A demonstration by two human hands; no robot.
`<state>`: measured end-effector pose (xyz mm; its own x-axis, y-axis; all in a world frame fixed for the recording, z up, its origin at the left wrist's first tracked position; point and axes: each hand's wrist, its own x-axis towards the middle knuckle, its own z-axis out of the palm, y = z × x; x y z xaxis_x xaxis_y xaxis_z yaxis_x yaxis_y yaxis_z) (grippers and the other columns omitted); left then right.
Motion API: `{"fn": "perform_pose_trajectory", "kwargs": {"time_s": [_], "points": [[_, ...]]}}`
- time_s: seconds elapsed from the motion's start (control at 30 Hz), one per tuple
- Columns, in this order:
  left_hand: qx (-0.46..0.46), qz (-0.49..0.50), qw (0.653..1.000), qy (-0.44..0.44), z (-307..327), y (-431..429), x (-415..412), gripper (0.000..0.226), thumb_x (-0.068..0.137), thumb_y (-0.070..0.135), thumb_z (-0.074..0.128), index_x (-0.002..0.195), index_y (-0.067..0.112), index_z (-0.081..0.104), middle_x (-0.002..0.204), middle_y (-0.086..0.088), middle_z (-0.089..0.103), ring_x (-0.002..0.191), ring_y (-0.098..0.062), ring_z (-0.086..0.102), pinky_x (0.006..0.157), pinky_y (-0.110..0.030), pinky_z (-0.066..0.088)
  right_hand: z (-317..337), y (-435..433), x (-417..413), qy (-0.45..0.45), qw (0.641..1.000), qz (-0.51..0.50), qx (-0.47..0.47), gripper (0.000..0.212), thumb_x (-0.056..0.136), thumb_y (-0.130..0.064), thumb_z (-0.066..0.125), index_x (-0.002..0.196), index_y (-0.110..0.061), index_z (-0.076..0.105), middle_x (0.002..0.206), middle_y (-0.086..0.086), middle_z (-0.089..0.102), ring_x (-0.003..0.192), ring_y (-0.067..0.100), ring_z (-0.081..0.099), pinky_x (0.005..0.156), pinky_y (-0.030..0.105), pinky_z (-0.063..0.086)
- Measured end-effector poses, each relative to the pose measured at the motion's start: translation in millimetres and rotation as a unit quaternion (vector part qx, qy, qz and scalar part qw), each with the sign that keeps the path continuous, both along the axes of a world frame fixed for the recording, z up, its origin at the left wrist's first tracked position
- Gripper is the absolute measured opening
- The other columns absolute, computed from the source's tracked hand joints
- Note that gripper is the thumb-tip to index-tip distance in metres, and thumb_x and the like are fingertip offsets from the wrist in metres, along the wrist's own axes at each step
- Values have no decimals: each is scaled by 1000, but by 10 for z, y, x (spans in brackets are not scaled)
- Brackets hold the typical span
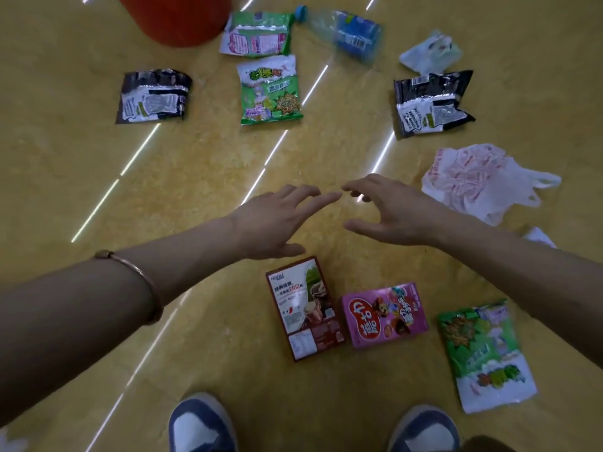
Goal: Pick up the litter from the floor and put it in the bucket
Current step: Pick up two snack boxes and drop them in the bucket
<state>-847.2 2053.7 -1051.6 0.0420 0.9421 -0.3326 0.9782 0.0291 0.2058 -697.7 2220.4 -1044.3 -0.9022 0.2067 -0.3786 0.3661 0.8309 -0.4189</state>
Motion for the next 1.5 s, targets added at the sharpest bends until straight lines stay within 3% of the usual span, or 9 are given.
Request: {"fn": "perform_pose_trajectory", "kwargs": {"time_s": [0.17, 0.3, 0.4, 0.7, 0.8, 0.93, 1.1, 1.33, 1.5], "points": [[-52, -55, 997, 5, -361, -29, 55, 111, 72, 62, 65, 148, 29, -10, 154, -2, 11, 139, -20, 17, 110, -36, 31, -294, 16, 73, -18, 998, 50, 21, 66, 85, -52, 57, 142, -25, 35, 135, -3, 46, 118, 14, 51, 90, 31, 44], [-120, -87, 989, 11, -410, -234, 185, 121, 65, 61, 73, 147, 32, -12, 155, -1, 5, 143, -21, 8, 116, -37, 19, -299, -125, 249, -67, 996, 57, 22, 69, 85, -56, 54, 143, -25, 33, 139, -2, 42, 120, 16, 50, 93, 35, 46], [-155, -116, 980, 46, -440, -384, 282, 124, 64, 59, 74, 147, 30, -15, 157, -2, -2, 145, -23, -2, 118, -39, 9, -294, -266, 419, -131, 981, 131, 51, 72, 86, -59, 51, 145, -26, 28, 142, 0, 37, 122, 20, 47, 95, 37, 46], [-152, -155, 970, 110, -573, -436, 447, 128, 64, 52, 77, 146, 29, -19, 157, -6, -8, 145, -27, -10, 116, -42, -4, -560, -284, 586, -170, 969, 161, 80, 93, 74, -70, 58, 147, -25, 23, 143, 2, 35, 127, 20, 39, 100, 37, 43], [-162, -175, 959, 151, -627, -442, 512, 129, 65, 49, 77, 145, 27, -21, 157, -8, -11, 144, -29, -14, 115, -45, -9, -601, -372, 739, -187, 958, 196, 98, 105, 67, -72, 63, 149, -23, 17, 145, 4, 29, 131, 22, 34, 106, 36, 36], [-168, -213, 942, 200, -728, -409, 595, 129, 68, 47, 77, 144, 24, -25, 157, -11, -14, 142, -31, -19, 112, -48, -15, -778, -502, 1041, -215, 943, 229, 109, 122, 63, -71, 67, 150, -27, -6, 155, 5, 8, 142, 25, 11, 117, 37, 10], [-162, -220, 935, 228, -767, -355, 632, 129, 69, 45, 77, 143, 23, -27, 156, -11, -18, 142, -32, -21, 112, -51, -15, -913, -523, 1235, -209, 948, 213, 111, 129, 63, -72, 66, 145, -31, -24, 158, 4, -9, 146, 26, -4, 117, 40, -4], [-167, -239, 925, 242, -842, -349, 667, 124, 70, 44, 75, 146, 20, -21, 157, -13, -11, 143, -33, -16, 109, -52, -18, -936, -511, 1232, -213, 948, 203, 122, 124, 69, -65, 67, 148, -23, -19, 158, 9, 1, 145, 27, 4, 117, 39, 1], [-172, -259, 920, 236, -839, -336, 707, 113, 76, 36, 71, 148, 16, -13, 157, -15, -4, 144, -34, -7, 113, -49, -12, -1020, -528, 1238, -193, 951, 201, 133, 114, 74, -60, 64, 150, -17, -9, 152, 10, 15, 140, 25, 19, 117, 36, 16]]}}
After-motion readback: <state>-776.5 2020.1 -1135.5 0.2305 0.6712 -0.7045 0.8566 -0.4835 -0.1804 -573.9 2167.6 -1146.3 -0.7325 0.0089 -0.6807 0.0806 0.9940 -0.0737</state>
